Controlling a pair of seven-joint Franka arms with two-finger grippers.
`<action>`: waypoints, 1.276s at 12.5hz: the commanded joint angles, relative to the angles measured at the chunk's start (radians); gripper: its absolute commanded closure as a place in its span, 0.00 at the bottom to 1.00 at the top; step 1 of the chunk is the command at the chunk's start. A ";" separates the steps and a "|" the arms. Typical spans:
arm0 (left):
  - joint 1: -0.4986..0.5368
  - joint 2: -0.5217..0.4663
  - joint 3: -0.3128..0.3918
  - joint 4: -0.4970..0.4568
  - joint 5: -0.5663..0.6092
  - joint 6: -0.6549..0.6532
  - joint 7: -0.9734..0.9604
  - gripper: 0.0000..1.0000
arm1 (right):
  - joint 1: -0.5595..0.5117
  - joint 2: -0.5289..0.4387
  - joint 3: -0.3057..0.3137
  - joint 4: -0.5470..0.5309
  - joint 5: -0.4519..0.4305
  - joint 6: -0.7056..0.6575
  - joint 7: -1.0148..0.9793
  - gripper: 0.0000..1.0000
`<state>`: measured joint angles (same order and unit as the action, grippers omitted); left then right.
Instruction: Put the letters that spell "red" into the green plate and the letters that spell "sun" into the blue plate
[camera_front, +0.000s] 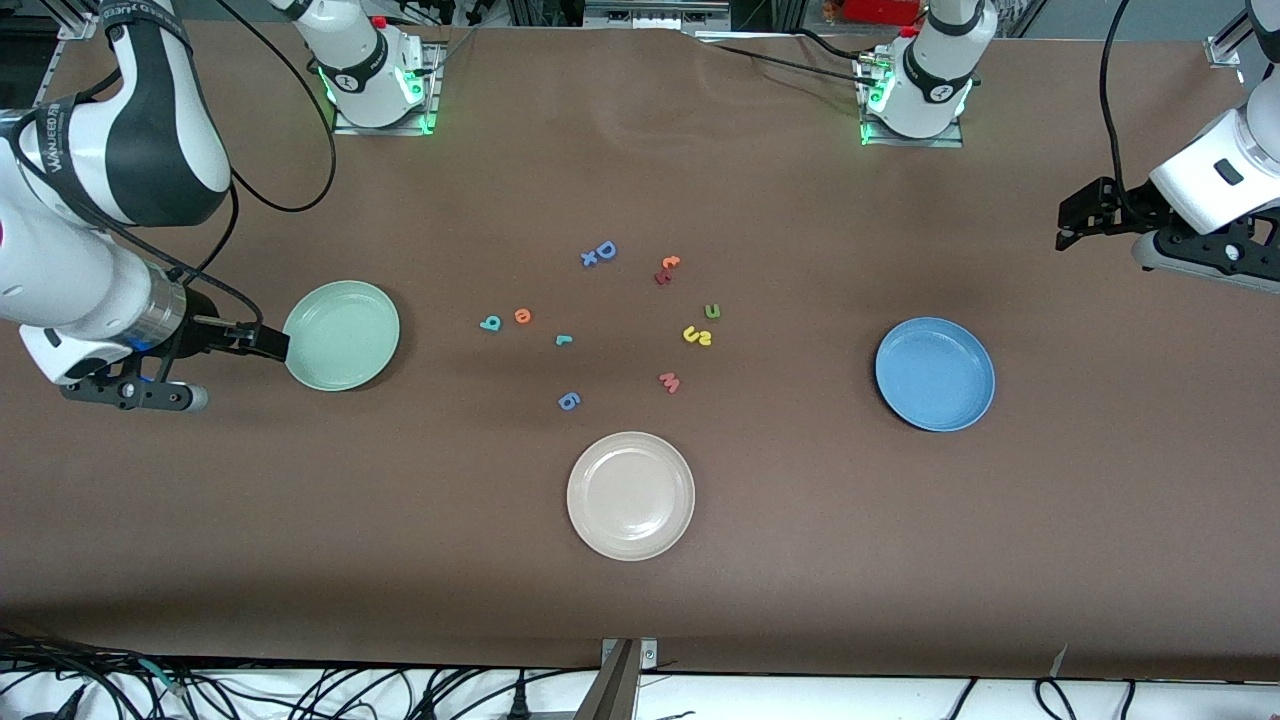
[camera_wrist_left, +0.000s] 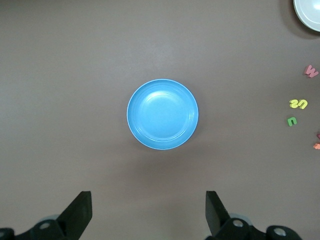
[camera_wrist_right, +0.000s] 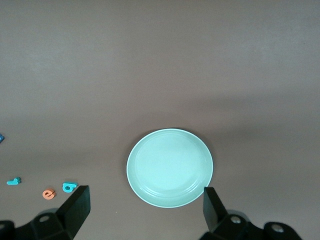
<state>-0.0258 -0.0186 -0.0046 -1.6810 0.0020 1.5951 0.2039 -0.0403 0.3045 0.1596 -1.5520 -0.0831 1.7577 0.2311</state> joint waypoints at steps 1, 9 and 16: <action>0.006 -0.007 -0.005 -0.006 0.001 -0.007 -0.001 0.00 | -0.015 -0.008 0.017 -0.006 -0.007 -0.007 0.013 0.00; 0.000 0.002 -0.018 -0.008 0.001 -0.024 0.000 0.00 | -0.015 -0.008 0.017 -0.013 -0.007 -0.007 0.013 0.00; -0.002 -0.006 -0.026 -0.028 0.001 -0.026 -0.001 0.00 | -0.015 -0.008 0.017 -0.014 -0.006 -0.007 0.013 0.00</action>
<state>-0.0279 -0.0097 -0.0209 -1.6916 0.0020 1.5736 0.2039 -0.0403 0.3054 0.1596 -1.5570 -0.0831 1.7562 0.2312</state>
